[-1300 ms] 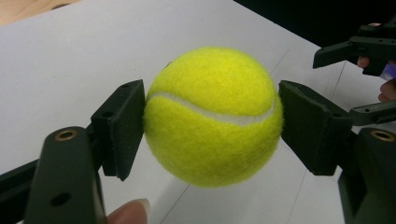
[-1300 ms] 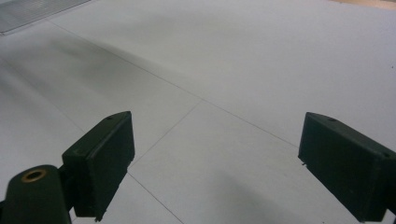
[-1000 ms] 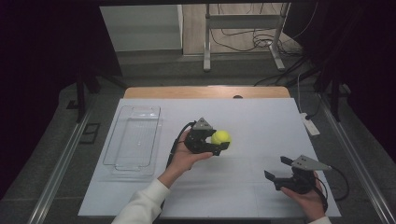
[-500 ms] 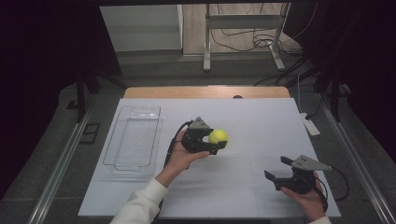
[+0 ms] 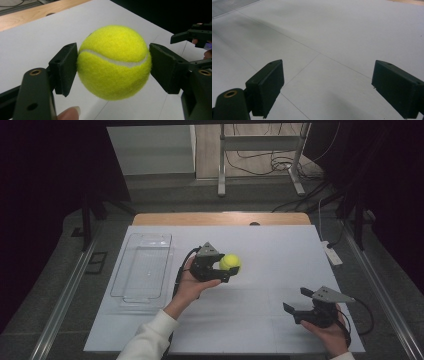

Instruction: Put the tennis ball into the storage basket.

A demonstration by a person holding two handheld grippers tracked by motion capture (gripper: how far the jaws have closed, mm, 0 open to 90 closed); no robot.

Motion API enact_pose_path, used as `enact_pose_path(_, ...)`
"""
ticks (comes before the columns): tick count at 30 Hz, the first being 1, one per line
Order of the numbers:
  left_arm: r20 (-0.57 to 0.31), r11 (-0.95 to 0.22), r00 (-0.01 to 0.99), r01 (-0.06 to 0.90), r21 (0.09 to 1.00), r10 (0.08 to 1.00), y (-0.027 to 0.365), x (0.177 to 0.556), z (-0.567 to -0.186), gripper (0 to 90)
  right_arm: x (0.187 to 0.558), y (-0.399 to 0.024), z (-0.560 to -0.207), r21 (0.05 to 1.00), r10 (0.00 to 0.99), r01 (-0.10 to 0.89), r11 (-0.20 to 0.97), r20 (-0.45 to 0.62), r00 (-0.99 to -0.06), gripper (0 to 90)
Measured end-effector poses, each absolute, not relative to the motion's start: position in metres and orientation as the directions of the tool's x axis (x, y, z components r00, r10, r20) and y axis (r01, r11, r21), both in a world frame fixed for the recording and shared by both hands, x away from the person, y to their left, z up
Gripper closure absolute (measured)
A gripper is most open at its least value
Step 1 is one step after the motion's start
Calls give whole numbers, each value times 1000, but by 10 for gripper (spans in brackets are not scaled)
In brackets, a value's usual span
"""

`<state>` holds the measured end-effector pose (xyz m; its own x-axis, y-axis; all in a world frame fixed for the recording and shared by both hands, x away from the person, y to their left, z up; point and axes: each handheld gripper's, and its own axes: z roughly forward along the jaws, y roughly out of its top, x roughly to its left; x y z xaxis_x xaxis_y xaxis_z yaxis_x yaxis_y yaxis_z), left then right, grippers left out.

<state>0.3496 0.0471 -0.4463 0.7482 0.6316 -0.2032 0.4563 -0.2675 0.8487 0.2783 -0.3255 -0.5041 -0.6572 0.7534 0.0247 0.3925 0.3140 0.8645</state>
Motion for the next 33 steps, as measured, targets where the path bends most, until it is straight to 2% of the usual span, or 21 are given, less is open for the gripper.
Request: enact_pose_path(33, -215, -188, 711, 442, 877, 669, 80, 350, -427, 277, 278, -324, -502, 868, 745, 381, 320, 18, -666, 114)
